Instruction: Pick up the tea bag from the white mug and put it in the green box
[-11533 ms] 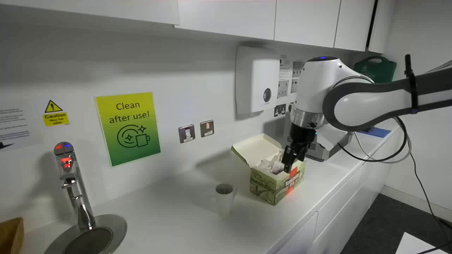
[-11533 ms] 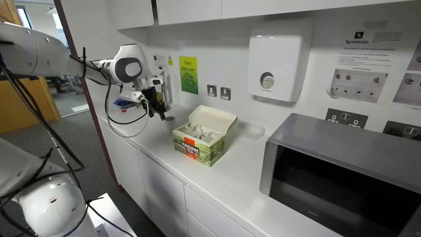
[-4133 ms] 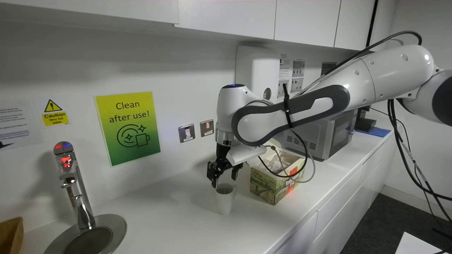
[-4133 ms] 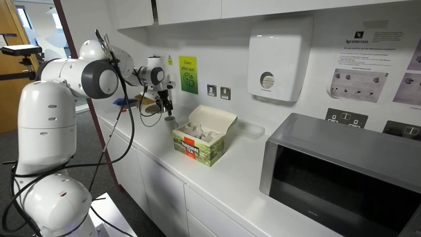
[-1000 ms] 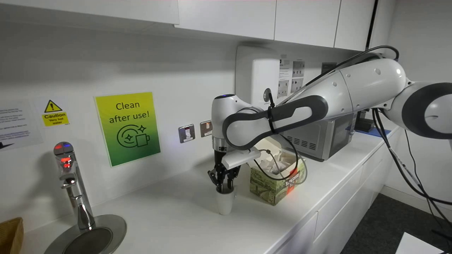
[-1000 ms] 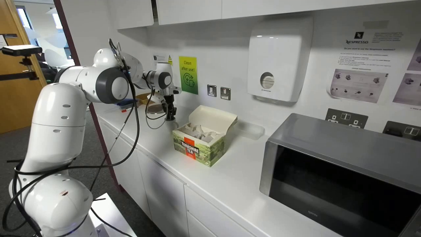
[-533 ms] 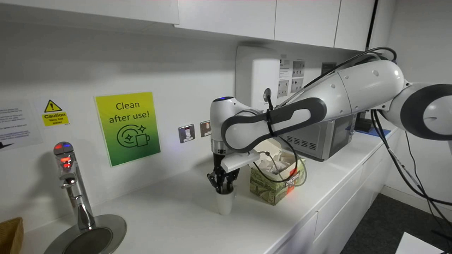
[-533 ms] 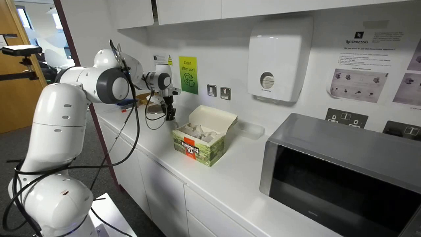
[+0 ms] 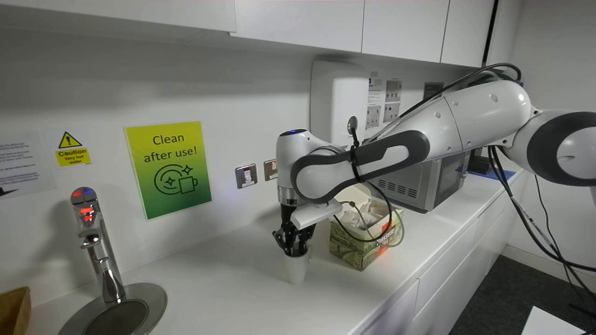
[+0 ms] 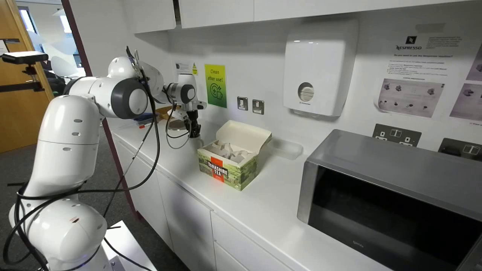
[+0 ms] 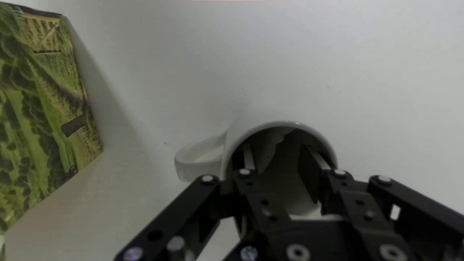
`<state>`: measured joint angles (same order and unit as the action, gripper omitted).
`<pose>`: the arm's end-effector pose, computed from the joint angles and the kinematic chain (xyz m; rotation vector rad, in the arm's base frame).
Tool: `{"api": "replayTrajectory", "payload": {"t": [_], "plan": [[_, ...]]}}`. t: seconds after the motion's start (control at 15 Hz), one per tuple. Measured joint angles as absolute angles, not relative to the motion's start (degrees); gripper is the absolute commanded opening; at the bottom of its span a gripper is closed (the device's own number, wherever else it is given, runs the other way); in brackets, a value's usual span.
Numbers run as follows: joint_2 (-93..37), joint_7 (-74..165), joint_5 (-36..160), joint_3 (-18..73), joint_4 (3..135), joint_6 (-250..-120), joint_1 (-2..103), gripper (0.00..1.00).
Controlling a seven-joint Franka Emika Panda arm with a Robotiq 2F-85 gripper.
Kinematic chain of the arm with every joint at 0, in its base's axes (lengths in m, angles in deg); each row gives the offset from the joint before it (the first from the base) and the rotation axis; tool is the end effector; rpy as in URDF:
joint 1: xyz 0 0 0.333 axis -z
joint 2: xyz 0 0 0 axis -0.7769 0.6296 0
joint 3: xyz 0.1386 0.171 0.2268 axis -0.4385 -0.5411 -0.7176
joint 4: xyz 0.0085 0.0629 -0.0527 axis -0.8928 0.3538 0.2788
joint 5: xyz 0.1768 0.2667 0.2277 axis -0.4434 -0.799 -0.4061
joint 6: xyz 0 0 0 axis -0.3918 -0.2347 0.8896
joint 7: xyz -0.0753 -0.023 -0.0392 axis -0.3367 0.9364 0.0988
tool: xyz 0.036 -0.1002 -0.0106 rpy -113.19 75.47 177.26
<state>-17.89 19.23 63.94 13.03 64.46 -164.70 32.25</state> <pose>0.6097 0.3154 0.3965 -3.1320 0.0149 -0.0179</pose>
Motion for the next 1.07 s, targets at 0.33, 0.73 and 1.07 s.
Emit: {"api": "replayTrajectory", "payload": {"t": [0.33, 0.73, 1.07], "plan": [[-17.8, 19.2, 63.9, 13.1, 64.4, -164.6, 32.2, 0.46], [-17.8, 19.2, 63.9, 13.1, 64.4, -164.5, 32.2, 0.37], [-17.1, 19.2, 63.9, 13.1, 64.4, -164.5, 32.1, 0.44]]}}
